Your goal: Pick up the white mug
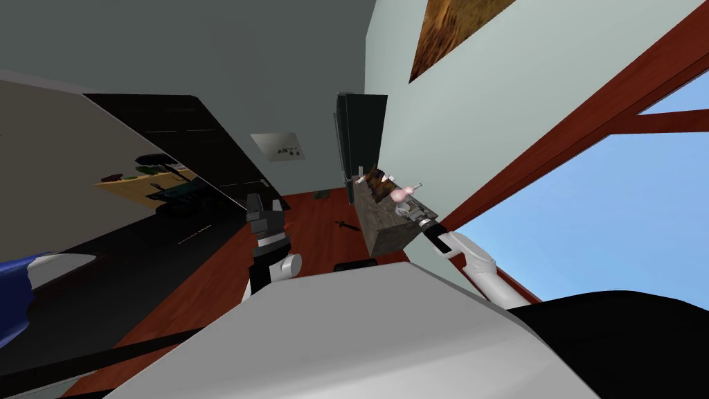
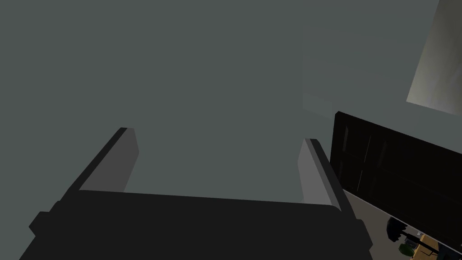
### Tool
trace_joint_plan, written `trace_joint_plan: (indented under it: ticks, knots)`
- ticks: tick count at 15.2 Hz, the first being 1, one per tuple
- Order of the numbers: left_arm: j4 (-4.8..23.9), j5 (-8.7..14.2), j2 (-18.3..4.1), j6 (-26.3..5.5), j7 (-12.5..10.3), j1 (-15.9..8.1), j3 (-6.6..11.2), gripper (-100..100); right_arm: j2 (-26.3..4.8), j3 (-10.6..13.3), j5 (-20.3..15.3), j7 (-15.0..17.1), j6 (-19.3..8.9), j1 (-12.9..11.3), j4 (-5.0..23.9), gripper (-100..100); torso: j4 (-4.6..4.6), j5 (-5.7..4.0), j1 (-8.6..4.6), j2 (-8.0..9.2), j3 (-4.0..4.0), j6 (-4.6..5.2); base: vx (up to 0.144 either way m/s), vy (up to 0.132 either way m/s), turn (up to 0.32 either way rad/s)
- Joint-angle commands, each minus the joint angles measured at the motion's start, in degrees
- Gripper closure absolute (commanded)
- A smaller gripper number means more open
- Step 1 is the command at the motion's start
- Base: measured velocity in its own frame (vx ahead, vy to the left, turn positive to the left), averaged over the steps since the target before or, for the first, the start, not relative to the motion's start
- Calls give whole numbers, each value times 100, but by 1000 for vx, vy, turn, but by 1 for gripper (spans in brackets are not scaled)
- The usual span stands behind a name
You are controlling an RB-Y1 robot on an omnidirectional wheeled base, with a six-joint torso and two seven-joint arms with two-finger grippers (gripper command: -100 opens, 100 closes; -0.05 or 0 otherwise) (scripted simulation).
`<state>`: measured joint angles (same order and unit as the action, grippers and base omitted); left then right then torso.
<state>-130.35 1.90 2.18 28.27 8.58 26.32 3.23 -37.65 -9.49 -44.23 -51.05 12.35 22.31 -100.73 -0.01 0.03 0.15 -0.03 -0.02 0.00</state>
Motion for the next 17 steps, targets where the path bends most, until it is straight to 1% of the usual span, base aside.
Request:
trace_joint_plan:
  ticks: [1,2,3,4,6,7,9,10,12,13,16,17]
  knots:
    - [0,0,0,0,0,0,0,0,-88,-8,-256,-286,-77,-59,195,-100,0,0,0,0,0,0,12,36,59]
    - [0,0,0,0,0,0,0,0,-88,-8,-256,-294,-77,-59,195,-100,0,0,0,0,0,-1,11,33,48]
    - [0,0,0,0,0,0,0,0,-149,-21,-429,-477,-126,-80,318,-100,0,0,-1,0,0,-1,12,35,58]
    - [0,0,0,0,0,0,0,0,-149,-21,-429,-477,-126,-80,318,-100,0,0,0,0,0,-1,13,31,43]
    - [0,0,0,0,0,0,0,0,-255,-40,-751,-787,-218,-113,554,-100,0,-1,-1,-1,-1,-1,15,36,68]
    - [0,0,0,0,0,0,0,0,-255,-40,-751,-819,-218,-113,554,-100,0,0,1,-2,-1,-2,16,38,62]
    - [0,0,0,0,0,0,0,0,-338,-49,-1040,-1106,-299,-132,774,-100,-1,0,0,-2,-1,0,18,35,58]
    - [0,0,0,0,0,0,0,0,-338,-49,-1040,-1124,-299,-132,774,-100,-1,0,0,-3,-2,0,16,30,48]
    - [0,0,0,0,0,0,0,0,-397,-46,-1288,-1385,-368,-136,976,-100,0,-1,-4,-1,-1,0,15,23,41]
    - [0,0,0,0,0,0,0,0,-397,-46,-1288,-1385,-368,-136,976,-100,0,-1,-5,-1,-1,0,17,18,39]
    - [0,0,0,0,0,0,0,0,-440,-17,-1570,-1678,-443,-108,1235,-100,0,-2,-10,-1,-1,0,18,9,44]
    - [0,0,0,0,0,0,0,0,-440,-17,-1570,-1678,-443,-108,1235,-100,0,-3,-12,-1,-1,1,17,1,24]
